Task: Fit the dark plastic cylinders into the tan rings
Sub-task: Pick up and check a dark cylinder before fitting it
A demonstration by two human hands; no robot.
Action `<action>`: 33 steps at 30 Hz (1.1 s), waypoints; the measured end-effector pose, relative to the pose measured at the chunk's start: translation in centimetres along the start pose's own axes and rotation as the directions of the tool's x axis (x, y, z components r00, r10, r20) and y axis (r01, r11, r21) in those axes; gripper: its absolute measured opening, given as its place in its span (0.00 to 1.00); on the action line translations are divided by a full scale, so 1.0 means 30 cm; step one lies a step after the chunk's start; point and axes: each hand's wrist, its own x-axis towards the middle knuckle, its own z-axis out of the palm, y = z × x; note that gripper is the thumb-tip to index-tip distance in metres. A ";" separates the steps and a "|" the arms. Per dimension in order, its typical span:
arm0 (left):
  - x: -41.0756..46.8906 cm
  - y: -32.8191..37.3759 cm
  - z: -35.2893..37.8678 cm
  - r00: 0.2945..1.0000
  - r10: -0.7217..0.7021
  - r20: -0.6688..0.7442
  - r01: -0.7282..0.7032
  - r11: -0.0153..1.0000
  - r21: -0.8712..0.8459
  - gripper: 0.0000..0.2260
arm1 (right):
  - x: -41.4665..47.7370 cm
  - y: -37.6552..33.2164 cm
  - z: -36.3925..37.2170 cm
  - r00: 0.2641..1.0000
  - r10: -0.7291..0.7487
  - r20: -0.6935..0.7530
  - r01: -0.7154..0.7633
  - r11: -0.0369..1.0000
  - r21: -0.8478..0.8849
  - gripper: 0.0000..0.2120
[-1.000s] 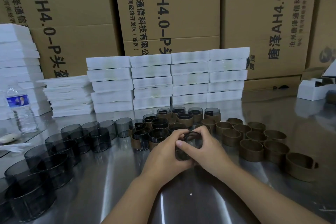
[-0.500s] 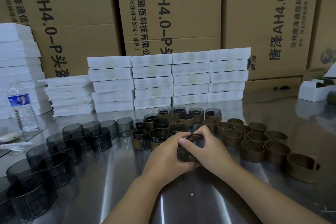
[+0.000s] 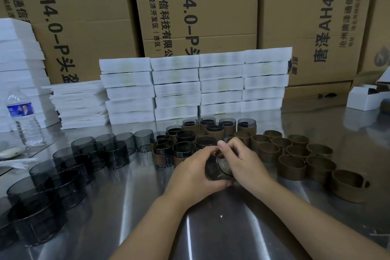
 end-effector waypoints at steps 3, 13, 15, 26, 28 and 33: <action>0.000 0.001 -0.002 1.000 -0.012 -0.001 0.012 1.000 -0.014 0.33 | 0.005 0.001 -0.003 1.000 -0.015 0.009 0.015 1.000 -0.013 0.18; -0.003 0.011 -0.010 1.000 -0.022 -0.006 0.022 0.999 -0.028 0.32 | 0.000 -0.006 -0.005 1.000 -0.016 0.026 0.016 1.000 0.003 0.14; -0.003 0.013 -0.011 1.000 -0.029 -0.008 0.029 0.999 -0.035 0.31 | -0.003 -0.009 -0.007 0.999 -0.029 0.021 0.029 1.000 -0.008 0.14; -0.006 0.036 -0.018 0.994 -0.081 -0.067 0.073 0.990 -0.120 0.31 | -0.014 -0.022 -0.016 0.999 -0.037 0.000 0.037 0.987 0.157 0.16; -0.007 0.040 -0.018 0.994 -0.086 -0.072 0.076 0.989 -0.125 0.32 | -0.016 -0.026 -0.018 0.999 -0.038 -0.014 0.040 0.976 0.215 0.17; -0.008 0.039 -0.020 0.991 -0.108 -0.078 0.098 0.989 -0.115 0.34 | -0.021 -0.035 -0.020 0.999 -0.038 -0.011 0.039 0.960 0.278 0.18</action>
